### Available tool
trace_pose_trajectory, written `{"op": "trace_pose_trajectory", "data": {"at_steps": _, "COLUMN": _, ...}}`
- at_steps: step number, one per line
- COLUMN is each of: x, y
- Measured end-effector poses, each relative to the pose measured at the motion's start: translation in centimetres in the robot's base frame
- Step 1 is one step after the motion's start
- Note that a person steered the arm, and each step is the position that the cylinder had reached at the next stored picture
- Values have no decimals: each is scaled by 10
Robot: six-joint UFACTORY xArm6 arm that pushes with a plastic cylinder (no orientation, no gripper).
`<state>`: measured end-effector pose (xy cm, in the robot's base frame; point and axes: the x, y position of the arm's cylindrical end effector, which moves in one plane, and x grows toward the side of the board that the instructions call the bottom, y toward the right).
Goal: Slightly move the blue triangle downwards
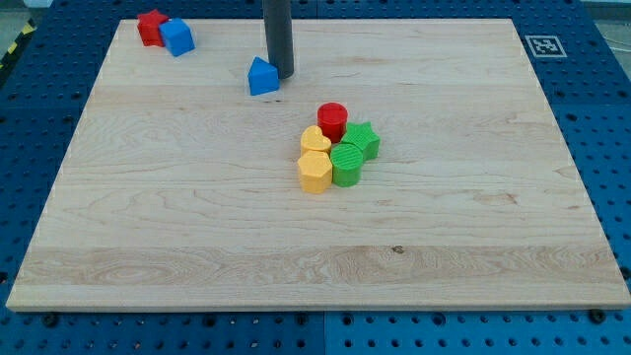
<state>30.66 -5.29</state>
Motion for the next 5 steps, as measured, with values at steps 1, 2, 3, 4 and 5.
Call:
{"op": "trace_pose_trajectory", "data": {"at_steps": 1, "x": -27, "y": -15}}
{"op": "trace_pose_trajectory", "data": {"at_steps": 2, "x": -36, "y": -51}}
{"op": "trace_pose_trajectory", "data": {"at_steps": 3, "x": -12, "y": -54}}
{"op": "trace_pose_trajectory", "data": {"at_steps": 4, "x": 3, "y": -52}}
{"op": "trace_pose_trajectory", "data": {"at_steps": 5, "x": 6, "y": -47}}
